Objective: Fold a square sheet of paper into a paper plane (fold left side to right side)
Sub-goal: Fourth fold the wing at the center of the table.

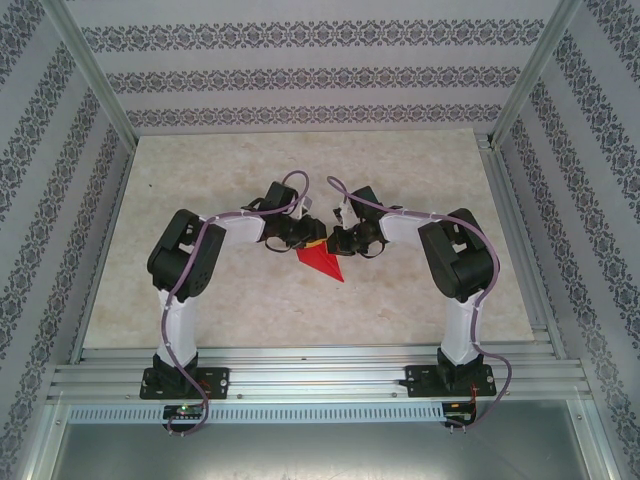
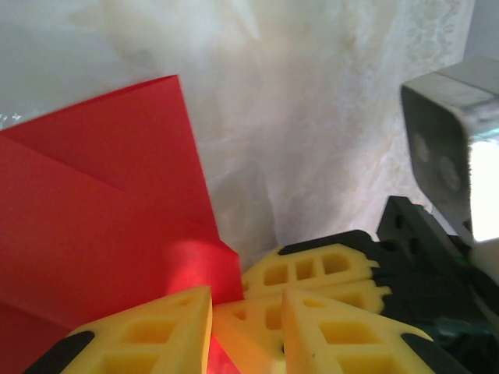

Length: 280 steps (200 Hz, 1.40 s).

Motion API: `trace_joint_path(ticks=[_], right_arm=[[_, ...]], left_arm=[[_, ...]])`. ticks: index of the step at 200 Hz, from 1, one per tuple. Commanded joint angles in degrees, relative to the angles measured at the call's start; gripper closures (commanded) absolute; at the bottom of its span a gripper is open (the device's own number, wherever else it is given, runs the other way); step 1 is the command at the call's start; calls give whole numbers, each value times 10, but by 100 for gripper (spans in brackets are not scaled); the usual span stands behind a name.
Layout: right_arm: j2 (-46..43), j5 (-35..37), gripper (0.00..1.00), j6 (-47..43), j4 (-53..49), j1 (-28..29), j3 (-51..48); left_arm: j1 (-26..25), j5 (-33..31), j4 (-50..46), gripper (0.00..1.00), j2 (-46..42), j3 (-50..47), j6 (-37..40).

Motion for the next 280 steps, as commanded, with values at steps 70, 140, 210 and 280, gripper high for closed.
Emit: trace_joint_path(ticks=[70, 140, 210, 280], right_arm=[[39, 55, 94, -18, -41, 12, -4], [-15, 44, 82, -9, -42, 6, 5], [-150, 41, 74, 9, -58, -1, -53], [-144, -12, 82, 64, 24, 33, -116]], left_arm=[[-6, -35, -36, 69, 18, 10, 36], [-6, -72, -60, 69, 27, -12, 60], [-6, -74, -42, 70, 35, -32, 55], [-6, -74, -44, 70, 36, -30, 56]])
